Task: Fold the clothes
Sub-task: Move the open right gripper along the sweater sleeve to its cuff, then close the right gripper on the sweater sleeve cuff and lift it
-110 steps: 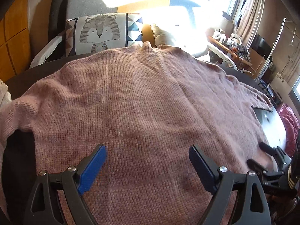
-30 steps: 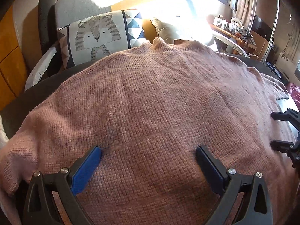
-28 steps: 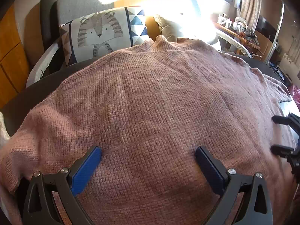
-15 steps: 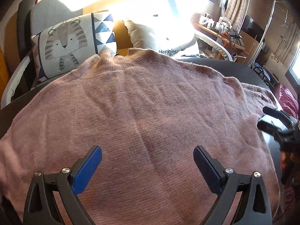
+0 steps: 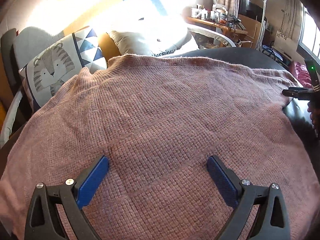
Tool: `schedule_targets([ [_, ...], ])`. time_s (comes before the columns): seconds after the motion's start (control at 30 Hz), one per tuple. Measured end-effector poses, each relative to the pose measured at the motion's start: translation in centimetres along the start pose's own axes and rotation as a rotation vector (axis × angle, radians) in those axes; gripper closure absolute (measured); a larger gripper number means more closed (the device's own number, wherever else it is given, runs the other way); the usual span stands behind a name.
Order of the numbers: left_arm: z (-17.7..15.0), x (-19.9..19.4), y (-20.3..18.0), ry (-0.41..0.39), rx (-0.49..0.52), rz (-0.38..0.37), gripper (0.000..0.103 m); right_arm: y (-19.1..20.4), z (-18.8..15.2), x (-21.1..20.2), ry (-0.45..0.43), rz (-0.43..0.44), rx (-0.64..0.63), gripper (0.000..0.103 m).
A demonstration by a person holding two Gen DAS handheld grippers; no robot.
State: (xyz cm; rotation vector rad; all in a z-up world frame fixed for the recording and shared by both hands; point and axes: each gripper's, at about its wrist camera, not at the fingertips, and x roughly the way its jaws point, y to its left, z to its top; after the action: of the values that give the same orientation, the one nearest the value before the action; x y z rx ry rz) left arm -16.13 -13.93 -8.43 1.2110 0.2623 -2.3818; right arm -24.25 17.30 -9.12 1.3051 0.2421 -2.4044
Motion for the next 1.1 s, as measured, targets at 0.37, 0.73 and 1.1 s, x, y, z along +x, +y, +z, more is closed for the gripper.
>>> schedule_targets([
  [0.37, -0.1, 0.0, 0.2, -0.004, -0.009, -0.018, 0.0, -11.9, -1.9, -4.7, -0.143, -0.198, 0.617, 0.0],
  [0.73, -0.1, -0.1, 0.1, -0.006, -0.01, -0.015, 0.0, -15.6, -4.5, -4.2, -0.236, 0.134, 0.932, 0.0],
  [1.1, -0.1, -0.1, 0.1, -0.01, -0.012, -0.014, 0.0, -16.7, -1.5, -1.6, -0.226, 0.053, 0.817, 0.0],
])
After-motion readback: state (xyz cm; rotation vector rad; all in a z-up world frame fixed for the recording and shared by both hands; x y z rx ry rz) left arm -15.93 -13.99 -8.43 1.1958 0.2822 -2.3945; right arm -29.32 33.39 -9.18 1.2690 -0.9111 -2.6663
